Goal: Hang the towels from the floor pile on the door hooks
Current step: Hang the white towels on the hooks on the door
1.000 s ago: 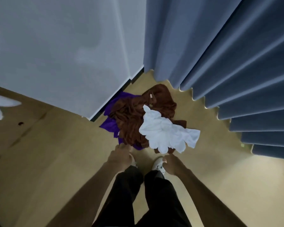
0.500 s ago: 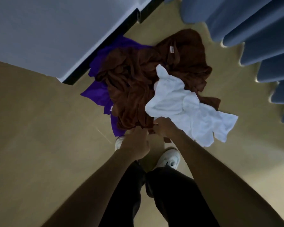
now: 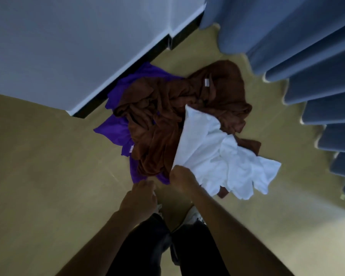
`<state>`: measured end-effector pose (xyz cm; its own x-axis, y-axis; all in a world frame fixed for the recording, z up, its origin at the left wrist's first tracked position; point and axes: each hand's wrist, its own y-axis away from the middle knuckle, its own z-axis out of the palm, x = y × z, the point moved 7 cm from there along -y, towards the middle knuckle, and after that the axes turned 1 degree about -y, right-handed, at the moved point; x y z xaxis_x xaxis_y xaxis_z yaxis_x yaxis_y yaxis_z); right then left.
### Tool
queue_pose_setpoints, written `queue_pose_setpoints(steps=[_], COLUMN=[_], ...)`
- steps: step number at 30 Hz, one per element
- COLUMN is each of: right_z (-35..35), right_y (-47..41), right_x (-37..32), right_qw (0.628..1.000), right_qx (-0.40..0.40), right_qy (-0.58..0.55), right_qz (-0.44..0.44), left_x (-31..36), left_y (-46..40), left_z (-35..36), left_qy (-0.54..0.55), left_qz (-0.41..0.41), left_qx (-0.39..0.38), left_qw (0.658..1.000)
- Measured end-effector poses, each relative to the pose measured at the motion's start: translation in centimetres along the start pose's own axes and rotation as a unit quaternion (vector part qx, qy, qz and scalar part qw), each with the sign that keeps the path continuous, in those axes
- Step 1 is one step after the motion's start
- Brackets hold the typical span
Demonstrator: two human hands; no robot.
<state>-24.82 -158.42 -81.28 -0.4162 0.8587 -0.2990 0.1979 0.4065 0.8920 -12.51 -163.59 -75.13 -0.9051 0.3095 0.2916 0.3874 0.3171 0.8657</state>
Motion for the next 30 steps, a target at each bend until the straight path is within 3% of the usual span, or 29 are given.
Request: queue_pose_setpoints(steps=[5,10,17,19,22,25,30], right_z=[-6.0,-14.7,-27.5,-28.8,-28.6,-28.2,-28.8], right_y=[14.4,27.3,42.3,45.7,50.1,54.7,62.9], right_x=[-3.9,-9.7,-18.0,-20.0,-23.4,-26.8,-33.2], right_qw=[0.999,0.987,0.934,0.926,0.911,0.900,0.854], right_qx=[0.017,0.052,0.183,0.162,0.069,0.007,0.047], right_qy=[-0.004,-0.071,-0.151,-0.182,-0.213,-0.123,0.009], right_qz=[-0.049,-0.137,-0.266,-0.289,-0.345,-0.418,-0.517], left_x=[7.9,15.7,22.3,22.6,22.2,20.6,16.6], left_y=[10.7,20.5,32.9,37.1,43.4,50.1,61.7], left_z=[-6.8,-16.1,-27.5,-30.2,-33.3,-35.8,-38.5], left_qy=[-0.025,0.025,0.059,0.069,0.106,0.126,0.128], left_qz=[0.070,0.131,0.175,0.161,0.140,0.117,0.065], left_qx=[0.039,0.079,0.182,0.222,0.272,0.340,0.446], left_qw=[0.996,0.988,0.966,0.959,0.946,0.925,0.884])
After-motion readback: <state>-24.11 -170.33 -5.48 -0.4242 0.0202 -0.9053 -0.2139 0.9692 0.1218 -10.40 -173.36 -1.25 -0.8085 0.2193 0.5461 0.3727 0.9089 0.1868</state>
